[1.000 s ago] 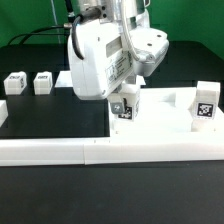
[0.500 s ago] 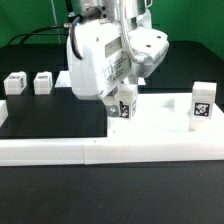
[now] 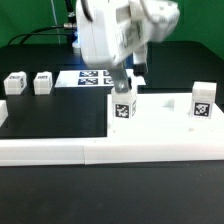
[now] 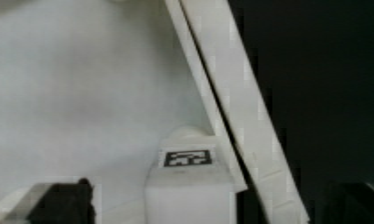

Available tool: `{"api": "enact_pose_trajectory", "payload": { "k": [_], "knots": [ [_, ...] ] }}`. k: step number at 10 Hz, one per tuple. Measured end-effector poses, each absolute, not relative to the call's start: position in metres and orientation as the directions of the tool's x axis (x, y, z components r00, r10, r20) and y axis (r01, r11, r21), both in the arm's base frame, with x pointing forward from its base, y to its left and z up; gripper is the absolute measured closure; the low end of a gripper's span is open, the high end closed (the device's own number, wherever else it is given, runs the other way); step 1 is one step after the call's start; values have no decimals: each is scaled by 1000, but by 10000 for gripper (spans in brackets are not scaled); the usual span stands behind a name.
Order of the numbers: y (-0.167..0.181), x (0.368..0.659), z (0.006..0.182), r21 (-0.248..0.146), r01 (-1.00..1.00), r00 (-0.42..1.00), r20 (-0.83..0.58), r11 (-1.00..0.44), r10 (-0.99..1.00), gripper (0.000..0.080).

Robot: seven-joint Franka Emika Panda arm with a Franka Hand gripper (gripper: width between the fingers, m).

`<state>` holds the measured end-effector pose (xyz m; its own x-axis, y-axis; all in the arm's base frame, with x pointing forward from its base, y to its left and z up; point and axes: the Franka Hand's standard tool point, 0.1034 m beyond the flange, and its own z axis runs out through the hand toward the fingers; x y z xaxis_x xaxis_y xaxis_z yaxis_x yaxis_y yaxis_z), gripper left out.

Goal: Assemble square table

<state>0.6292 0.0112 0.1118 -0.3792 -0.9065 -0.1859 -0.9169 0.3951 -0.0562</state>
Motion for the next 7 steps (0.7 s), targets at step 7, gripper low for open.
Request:
{"api": "enact_pose_trajectory", "payload": {
  "k": [7],
  "knots": [
    [11, 629, 108, -56, -925, -360, -180, 375, -915, 151]
  ]
}}
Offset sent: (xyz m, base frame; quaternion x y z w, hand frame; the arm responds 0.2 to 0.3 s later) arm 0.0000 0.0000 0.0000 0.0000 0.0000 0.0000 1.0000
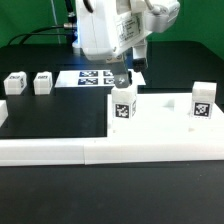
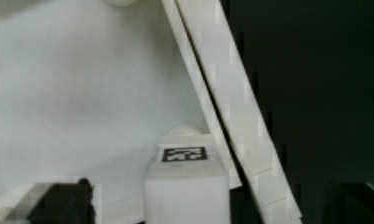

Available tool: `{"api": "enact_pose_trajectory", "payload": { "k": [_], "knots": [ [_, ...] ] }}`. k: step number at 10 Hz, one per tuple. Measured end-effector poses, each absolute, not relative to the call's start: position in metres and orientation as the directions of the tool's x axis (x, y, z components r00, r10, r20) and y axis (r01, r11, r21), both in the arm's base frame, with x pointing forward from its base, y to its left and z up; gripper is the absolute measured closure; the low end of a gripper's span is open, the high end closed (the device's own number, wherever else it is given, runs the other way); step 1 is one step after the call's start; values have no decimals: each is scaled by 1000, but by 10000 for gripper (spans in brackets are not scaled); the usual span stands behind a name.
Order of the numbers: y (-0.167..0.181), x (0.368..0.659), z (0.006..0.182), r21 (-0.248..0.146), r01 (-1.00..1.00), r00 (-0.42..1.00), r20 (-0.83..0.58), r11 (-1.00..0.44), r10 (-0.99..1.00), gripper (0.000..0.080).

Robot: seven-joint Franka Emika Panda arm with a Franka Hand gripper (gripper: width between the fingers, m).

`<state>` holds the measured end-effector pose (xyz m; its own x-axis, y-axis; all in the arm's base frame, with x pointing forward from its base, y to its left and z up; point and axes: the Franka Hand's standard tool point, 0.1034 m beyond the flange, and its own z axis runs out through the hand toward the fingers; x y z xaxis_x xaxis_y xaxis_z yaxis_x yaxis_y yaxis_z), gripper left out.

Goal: Assemble square table

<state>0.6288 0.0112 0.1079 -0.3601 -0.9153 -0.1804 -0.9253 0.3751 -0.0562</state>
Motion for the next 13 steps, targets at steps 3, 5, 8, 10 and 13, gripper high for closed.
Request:
{"api": "enact_pose_trajectory", "payload": {
  "k": [3, 5, 8, 10, 13],
  "knots": [
    [7, 623, 108, -148, -989, -2, -129, 21, -992, 151],
    [11, 620, 108, -168, -967, 210, -99, -191, -973, 151],
    [9, 619, 107, -185, -896, 419, -59, -403, -906, 151],
    [8, 619, 106, -187, -835, 532, -34, -518, -846, 151],
    [8, 619, 106, -187, -835, 532, -34, -518, -846, 151]
  ]
}}
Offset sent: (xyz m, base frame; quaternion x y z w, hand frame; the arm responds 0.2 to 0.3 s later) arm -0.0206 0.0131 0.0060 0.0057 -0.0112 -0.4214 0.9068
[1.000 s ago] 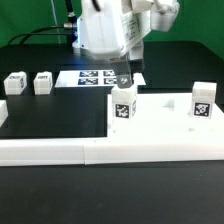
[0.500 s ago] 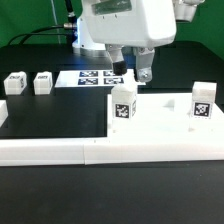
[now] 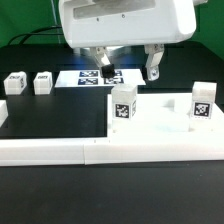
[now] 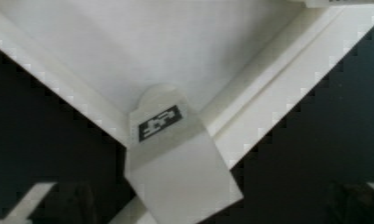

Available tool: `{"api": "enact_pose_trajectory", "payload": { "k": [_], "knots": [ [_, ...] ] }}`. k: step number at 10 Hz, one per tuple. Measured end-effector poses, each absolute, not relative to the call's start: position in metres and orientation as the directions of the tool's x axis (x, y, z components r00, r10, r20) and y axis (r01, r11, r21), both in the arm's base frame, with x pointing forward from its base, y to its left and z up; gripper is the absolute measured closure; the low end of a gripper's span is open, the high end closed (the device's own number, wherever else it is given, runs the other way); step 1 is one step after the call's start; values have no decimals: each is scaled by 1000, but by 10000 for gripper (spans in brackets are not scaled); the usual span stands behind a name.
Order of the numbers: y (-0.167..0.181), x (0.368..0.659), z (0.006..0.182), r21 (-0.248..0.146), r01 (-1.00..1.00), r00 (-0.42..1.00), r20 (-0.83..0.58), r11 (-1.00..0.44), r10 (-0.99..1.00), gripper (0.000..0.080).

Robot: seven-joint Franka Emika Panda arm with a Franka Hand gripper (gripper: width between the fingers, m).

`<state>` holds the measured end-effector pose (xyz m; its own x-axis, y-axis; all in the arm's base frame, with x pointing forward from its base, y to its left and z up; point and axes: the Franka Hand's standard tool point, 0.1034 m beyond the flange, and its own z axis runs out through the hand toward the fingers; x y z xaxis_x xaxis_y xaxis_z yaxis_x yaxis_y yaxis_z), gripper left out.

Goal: Assemble square table

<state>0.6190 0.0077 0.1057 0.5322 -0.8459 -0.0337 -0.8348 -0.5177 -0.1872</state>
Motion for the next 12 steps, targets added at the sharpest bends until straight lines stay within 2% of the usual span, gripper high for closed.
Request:
{"api": "enact_pose_trajectory", "payload": {
  "k": [6, 7, 8, 9, 11, 12],
  "knots": [
    [8, 619, 106, -187, -835, 532, -34, -518, -846, 151],
    [6, 619, 105, -188, -714, 686, 4, -674, -728, 151],
    [7, 616, 102, -186, -663, 736, 11, -725, -677, 151],
    [7, 611, 100, -181, -676, 726, 1, -714, -688, 151],
    [4, 597, 93, -112, -374, 921, 75, -921, -383, 151],
    [4, 589, 86, -61, -172, 975, 135, -983, -179, 151]
  ]
}}
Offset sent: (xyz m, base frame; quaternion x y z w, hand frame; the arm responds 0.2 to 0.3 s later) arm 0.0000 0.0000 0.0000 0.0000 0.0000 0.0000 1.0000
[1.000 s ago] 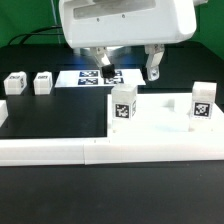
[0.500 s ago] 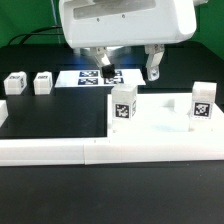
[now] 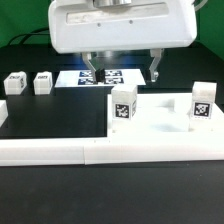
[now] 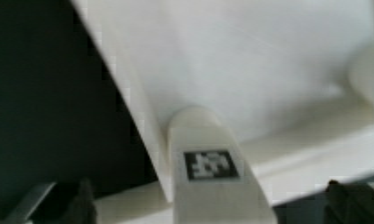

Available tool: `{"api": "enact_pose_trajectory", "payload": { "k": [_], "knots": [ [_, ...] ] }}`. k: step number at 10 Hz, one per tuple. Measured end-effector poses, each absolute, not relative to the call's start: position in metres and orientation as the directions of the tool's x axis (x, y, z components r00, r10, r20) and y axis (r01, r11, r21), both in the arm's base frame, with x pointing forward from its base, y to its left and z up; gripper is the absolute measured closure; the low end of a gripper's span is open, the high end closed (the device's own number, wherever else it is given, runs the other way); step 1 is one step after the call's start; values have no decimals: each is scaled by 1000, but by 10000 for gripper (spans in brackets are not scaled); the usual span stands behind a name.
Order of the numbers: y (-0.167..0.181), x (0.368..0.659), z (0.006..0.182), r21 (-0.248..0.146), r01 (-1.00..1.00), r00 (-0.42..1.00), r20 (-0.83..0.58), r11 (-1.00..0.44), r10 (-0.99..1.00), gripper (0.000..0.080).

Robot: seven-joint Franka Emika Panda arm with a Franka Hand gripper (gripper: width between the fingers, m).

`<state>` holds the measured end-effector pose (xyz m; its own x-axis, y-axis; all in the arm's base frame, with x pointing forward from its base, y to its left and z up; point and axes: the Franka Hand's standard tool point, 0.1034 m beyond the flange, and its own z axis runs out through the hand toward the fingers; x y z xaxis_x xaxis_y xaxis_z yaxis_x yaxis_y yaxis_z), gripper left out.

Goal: Assemble square table

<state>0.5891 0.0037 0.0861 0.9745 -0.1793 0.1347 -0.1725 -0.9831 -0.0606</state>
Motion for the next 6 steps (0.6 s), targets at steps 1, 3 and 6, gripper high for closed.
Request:
{"api": "enact_pose_trajectory", "payload": {
  "k": [1, 3, 6],
  "knots": [
    [0, 581, 80, -16, 8, 985, 170, -1000, 5, 151],
    [-1, 581, 80, -11, 33, 986, 163, -999, 31, 151],
    [-2, 574, 64, -6, 26, 991, 135, -1000, 25, 151]
  ]
}}
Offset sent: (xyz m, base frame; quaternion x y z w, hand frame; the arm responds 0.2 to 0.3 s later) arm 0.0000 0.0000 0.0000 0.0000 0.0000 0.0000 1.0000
